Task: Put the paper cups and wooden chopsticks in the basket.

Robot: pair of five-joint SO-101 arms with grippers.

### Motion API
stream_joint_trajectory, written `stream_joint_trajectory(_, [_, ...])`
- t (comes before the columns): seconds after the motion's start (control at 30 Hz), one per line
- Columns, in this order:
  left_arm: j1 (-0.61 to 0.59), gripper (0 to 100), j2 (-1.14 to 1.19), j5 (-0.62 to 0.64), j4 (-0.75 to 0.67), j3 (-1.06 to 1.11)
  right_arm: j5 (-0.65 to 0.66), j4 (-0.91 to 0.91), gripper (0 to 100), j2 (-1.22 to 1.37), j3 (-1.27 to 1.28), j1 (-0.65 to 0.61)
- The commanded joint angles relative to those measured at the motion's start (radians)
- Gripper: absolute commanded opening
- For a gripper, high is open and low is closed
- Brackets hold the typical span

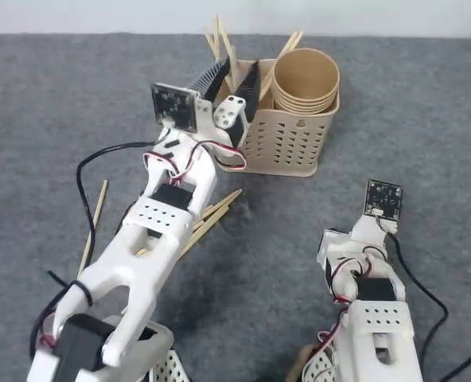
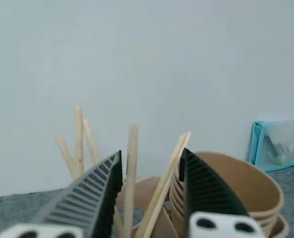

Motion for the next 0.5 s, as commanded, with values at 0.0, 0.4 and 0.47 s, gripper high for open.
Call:
stream_joint_trajectory(0.0, [-0.037, 17, -0.075, -0.006, 0.060, -0.085, 0.021, -0.025, 0.9, -0.025, -0.012, 0.007])
stream_joint_trajectory(0.4, [-0.405, 10, -0.456, -0.006, 0.703, -0.280, 0.021, -0.025, 0.9, -0.025, -0.011, 0.007])
stream_joint_trajectory(0.47, [-0.474, 10, -0.456, -0.006, 0.864, -0.317, 0.021, -0.025, 0.9, -0.025, -0.011, 0.007])
